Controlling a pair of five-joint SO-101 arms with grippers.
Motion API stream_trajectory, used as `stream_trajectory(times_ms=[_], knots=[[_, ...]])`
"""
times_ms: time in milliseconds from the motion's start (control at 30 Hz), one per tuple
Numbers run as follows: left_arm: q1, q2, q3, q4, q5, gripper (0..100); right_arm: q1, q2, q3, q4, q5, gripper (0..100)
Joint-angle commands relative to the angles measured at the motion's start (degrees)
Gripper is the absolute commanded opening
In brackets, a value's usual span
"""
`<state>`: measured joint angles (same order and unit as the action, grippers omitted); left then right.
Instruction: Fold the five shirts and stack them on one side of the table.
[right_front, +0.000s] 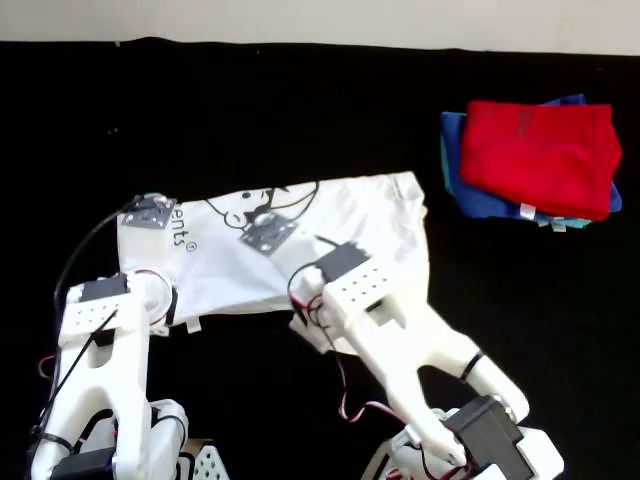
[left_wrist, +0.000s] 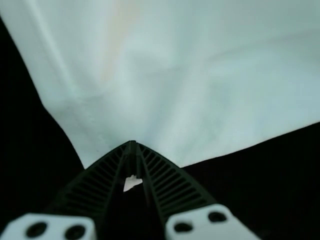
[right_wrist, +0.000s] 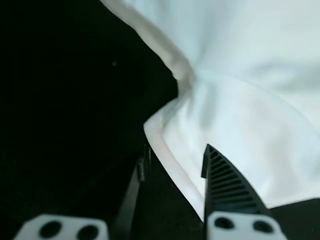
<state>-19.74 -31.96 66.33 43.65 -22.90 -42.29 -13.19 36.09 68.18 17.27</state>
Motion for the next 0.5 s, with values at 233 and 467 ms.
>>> stream_trajectory(times_ms=[233, 467], knots=[[0.48, -0.92, 5.05, -8.44, 0.62, 1, 0.48, 4.70, 3.12, -5.41, -0.35, 15.7], [0.48, -0.92, 5.23, -8.62, 0.62, 1, 6.29, 9.01, -2.15, -5.85, -0.26, 13.6]])
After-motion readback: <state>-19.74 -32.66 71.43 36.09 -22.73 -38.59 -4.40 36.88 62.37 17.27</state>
